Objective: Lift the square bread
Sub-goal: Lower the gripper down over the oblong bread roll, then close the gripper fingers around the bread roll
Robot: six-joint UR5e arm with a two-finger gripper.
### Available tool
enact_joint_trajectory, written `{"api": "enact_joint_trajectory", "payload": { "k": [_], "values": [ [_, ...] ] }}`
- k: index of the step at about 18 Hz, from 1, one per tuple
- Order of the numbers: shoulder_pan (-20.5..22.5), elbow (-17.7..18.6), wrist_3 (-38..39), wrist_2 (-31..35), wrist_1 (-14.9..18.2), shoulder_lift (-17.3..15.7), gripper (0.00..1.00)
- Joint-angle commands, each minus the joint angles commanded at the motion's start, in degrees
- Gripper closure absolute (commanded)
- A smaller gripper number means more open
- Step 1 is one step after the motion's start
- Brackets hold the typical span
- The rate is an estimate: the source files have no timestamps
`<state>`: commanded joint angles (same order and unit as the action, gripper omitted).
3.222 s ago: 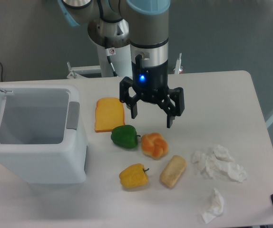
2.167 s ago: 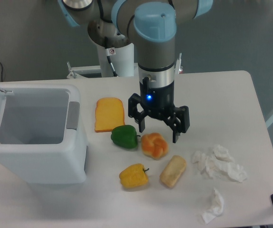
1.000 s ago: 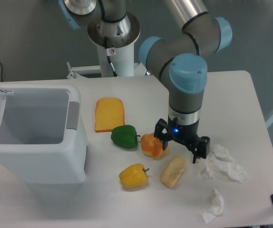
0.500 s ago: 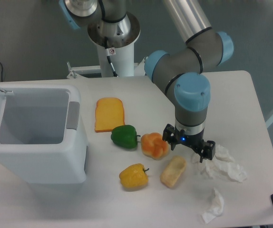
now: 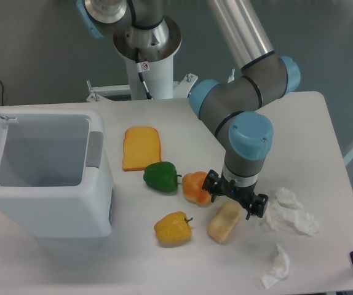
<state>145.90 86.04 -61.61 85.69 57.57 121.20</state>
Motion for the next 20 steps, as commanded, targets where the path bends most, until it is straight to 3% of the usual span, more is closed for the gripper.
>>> {"api": "enact_joint_trajectory", "payload": {
  "k": [9,20],
  "values": [
    [-0.4,-0.2,-7.1,0.3,-0.3,2.1,0.0],
    [-1.0,-0.7,-7.3,0.4,-0.6,3.9,0.0]
  ]
}}
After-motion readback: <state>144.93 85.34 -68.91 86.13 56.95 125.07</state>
